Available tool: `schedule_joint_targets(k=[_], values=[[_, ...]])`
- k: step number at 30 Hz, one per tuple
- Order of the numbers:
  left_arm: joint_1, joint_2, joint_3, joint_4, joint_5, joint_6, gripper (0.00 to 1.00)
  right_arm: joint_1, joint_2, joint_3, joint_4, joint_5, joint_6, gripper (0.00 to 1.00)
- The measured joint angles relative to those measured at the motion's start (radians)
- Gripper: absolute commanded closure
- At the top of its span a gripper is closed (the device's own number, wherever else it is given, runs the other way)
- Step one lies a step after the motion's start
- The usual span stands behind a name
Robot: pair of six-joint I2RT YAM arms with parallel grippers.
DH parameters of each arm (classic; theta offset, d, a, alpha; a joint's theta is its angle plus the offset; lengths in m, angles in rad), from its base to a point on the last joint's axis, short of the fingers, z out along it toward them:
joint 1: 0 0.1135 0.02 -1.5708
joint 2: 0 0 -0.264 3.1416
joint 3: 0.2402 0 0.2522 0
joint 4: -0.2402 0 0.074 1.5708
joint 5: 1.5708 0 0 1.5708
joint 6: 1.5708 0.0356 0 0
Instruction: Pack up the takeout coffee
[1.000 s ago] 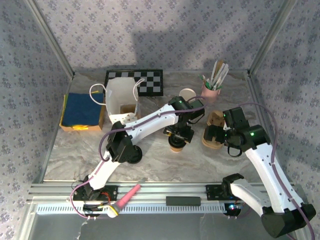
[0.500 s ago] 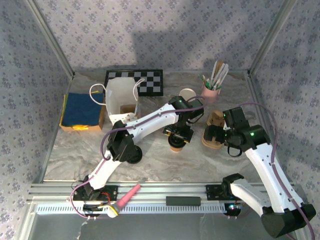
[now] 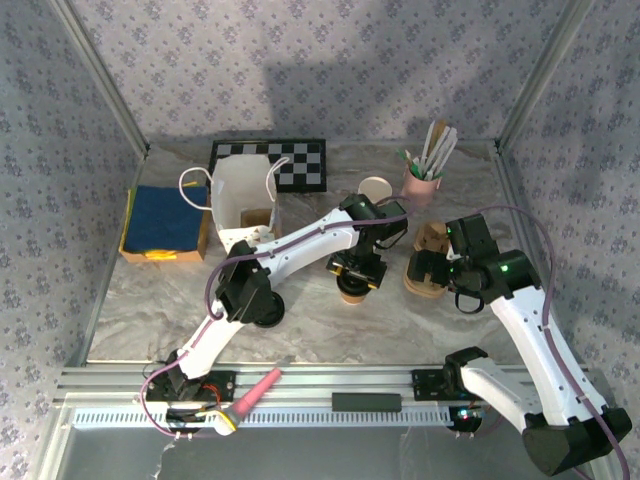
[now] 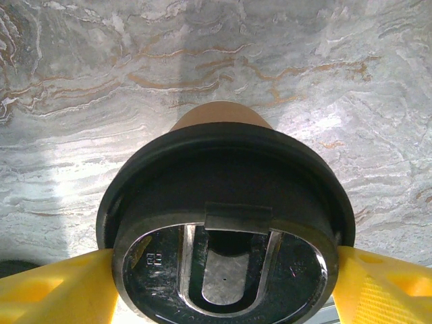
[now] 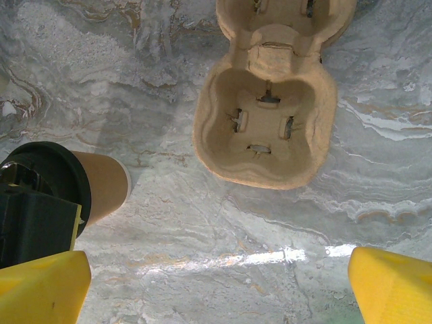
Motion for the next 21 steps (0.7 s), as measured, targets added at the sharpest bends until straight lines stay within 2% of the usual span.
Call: schedule_joint_targets(k=[13, 15, 21], values=[[0.000, 0.000, 0.000, 0.000, 0.000, 0.007, 0.30, -0.003, 0.000, -0.002, 0.007, -0.003, 0.003, 0.00], [0.000, 0.000, 0.000, 0.000, 0.000, 0.008, 0.34, -0.003, 0.000, -0.002, 0.007, -0.003, 0.004, 0.00], [0.000, 0.000, 0.000, 0.000, 0.001, 0.007, 0.32, -0.003, 0.000, -0.002, 0.007, -0.003, 0.007, 0.00]])
